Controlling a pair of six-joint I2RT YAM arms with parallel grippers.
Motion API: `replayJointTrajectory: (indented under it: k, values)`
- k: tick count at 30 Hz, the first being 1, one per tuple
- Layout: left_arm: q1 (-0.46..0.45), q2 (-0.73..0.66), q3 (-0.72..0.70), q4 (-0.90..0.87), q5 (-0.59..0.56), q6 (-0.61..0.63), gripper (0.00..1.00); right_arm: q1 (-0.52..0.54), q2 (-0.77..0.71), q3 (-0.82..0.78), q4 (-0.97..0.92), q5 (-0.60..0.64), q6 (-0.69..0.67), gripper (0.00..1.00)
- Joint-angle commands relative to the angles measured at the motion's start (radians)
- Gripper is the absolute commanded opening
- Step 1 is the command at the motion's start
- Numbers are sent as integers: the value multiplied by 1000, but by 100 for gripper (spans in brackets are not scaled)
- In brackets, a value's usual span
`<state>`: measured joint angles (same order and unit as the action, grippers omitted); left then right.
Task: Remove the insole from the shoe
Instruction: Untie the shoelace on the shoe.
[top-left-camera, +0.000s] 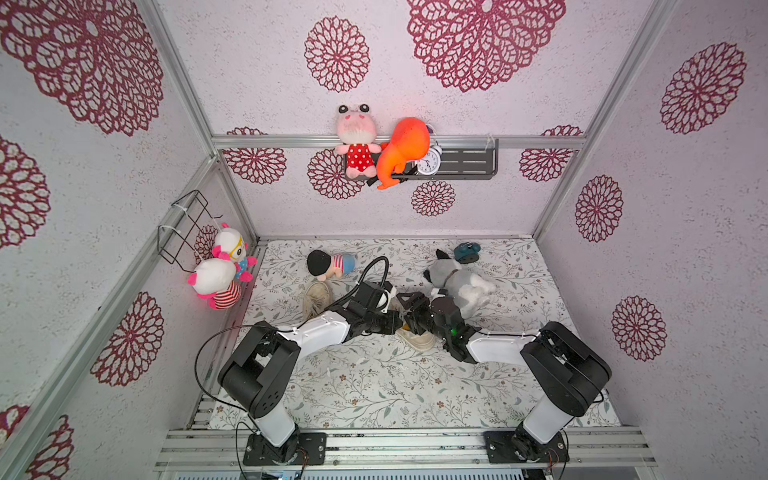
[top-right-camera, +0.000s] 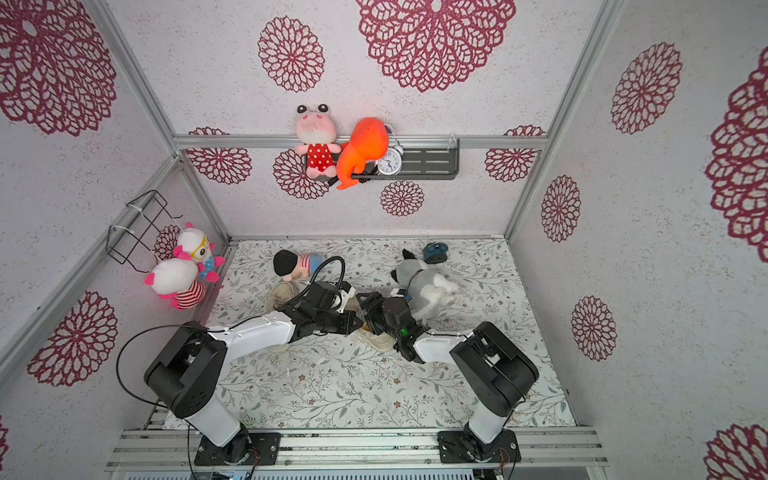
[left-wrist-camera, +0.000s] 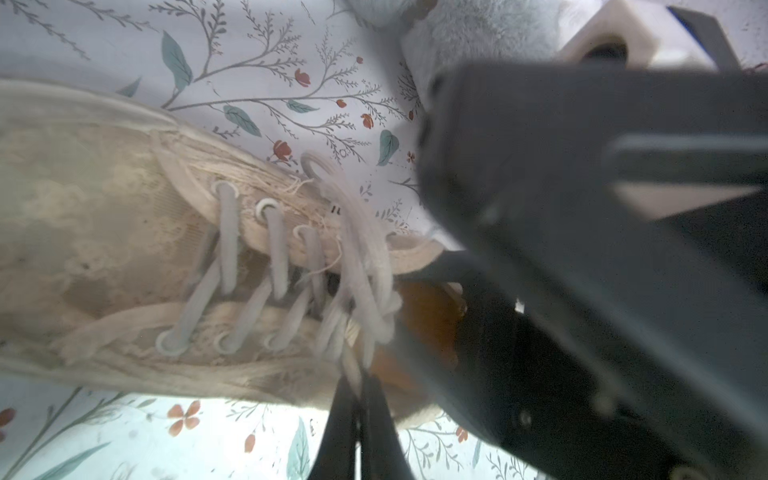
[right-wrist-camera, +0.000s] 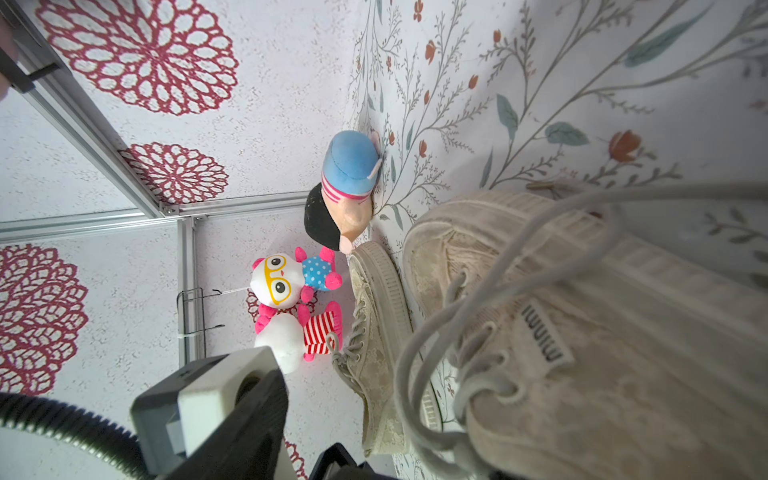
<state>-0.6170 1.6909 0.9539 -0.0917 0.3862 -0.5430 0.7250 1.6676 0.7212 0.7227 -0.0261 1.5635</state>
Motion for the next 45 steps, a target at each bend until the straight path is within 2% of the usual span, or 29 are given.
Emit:
replayJointTrajectory:
  k: [1, 2, 6, 9, 12, 15, 16, 18, 20, 24, 29, 33, 40, 45]
  values:
    - [3, -2, -22, -58, 80, 38, 0, -36, -37, -5, 77, 50, -41, 73]
    - [6, -10, -19, -55, 78, 38, 5, -36, -31, -13, 83, 50, -36, 72]
    - [13, -72, -1, -71, 111, 49, 34, -37, -6, -28, 105, 38, -20, 72]
    - [17, -172, -31, -87, 99, 58, 44, -39, 10, -26, 115, 24, -17, 71]
    - [57, -274, -79, -86, 26, 39, 46, -39, 15, -26, 121, 16, -17, 71]
    - [141, -317, -110, -59, -63, -53, 50, -41, 12, -25, 119, 8, -23, 70]
    - [172, -310, -108, -60, -96, -92, 51, -41, 10, -26, 119, 5, -25, 70]
    - [221, -261, -80, -65, -90, -146, 52, -41, 9, -28, 114, -1, -26, 70]
    - [236, -186, -14, -124, -86, -165, 53, -41, 5, -31, 107, -6, -29, 69]
    - [231, 1, 159, -285, -65, -190, 55, -44, -13, -35, 58, -20, -40, 68]
    - [210, 119, 229, -312, -78, -209, 64, -45, -38, -18, -56, -72, -64, 65]
    - [205, 187, 260, -335, -93, -209, 67, -46, -54, -1, -110, -111, -91, 64]
    - [192, 263, 338, -431, -140, -158, 62, -47, -80, 16, -110, -136, -125, 58]
    - [176, 327, 361, -483, -135, -121, 59, -47, -60, 22, 1, -157, -142, 50]
